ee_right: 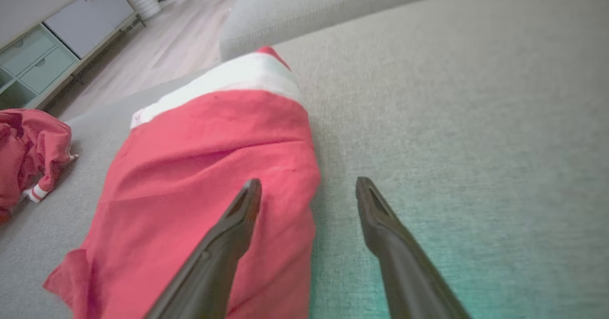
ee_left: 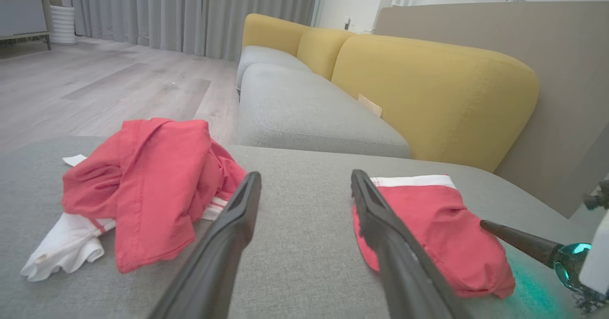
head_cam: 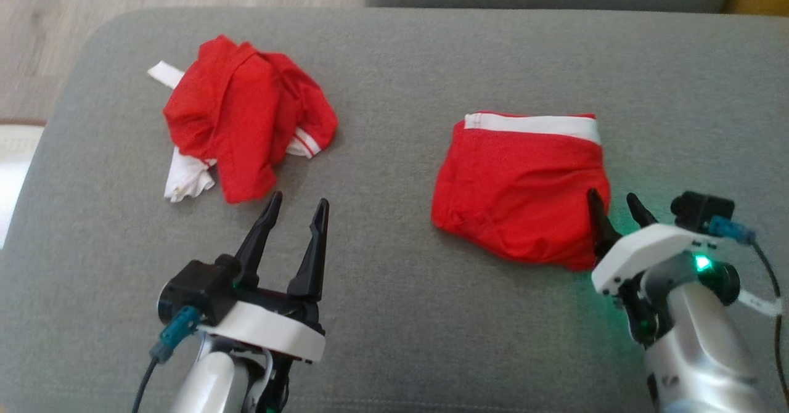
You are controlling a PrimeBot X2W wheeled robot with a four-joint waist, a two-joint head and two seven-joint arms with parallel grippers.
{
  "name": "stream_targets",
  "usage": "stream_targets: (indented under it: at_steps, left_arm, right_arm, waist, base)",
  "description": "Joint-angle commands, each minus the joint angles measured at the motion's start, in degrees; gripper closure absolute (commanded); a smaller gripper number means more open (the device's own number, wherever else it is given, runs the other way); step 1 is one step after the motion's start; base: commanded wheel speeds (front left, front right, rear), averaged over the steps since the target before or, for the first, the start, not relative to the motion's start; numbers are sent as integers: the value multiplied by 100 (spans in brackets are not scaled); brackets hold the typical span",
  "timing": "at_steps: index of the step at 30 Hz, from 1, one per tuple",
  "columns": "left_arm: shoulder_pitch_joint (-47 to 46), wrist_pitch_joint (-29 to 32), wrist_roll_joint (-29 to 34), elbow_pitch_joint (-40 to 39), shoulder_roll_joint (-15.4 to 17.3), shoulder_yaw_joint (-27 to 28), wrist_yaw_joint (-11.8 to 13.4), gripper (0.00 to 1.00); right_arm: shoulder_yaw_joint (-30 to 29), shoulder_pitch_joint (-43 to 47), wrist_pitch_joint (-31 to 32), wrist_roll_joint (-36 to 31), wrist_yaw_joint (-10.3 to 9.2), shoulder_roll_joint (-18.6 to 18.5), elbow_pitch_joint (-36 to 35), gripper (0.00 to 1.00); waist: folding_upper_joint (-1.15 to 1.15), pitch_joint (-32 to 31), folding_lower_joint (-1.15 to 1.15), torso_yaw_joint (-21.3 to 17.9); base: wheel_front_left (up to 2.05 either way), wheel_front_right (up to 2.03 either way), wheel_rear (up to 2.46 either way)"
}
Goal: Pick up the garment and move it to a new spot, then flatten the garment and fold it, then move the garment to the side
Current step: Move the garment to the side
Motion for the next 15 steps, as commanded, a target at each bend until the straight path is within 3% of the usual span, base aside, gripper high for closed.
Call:
stream_targets:
  at_steps: [1, 7, 14, 15]
  left_arm:
    - [-305, -69, -32, -154, 19, 159, -20, 0]
    - [-361, -69, -53, -153, 19, 145, -18, 0]
    - [-405, -69, -29, -132, 19, 167, -31, 0]
    - [-418, -69, -21, -126, 19, 172, -37, 0]
  right_arm:
    - [99, -437, 166, 174, -5, -11, 103, 0]
    - [174, -828, 385, 491, -5, -11, 694, 0]
    - [659, -1112, 403, 590, -5, -11, 1342, 0]
    - [733, -1148, 384, 604, -5, -11, 1406, 24]
  waist:
    - [0, 128, 0, 131]
    - [0, 233, 0, 217]
    - [0, 337, 0, 164]
    - [0, 343, 0, 143]
  base:
    - [0, 0, 0]
    - [0, 0, 0]
    - [0, 0, 0]
    - [0, 0, 0]
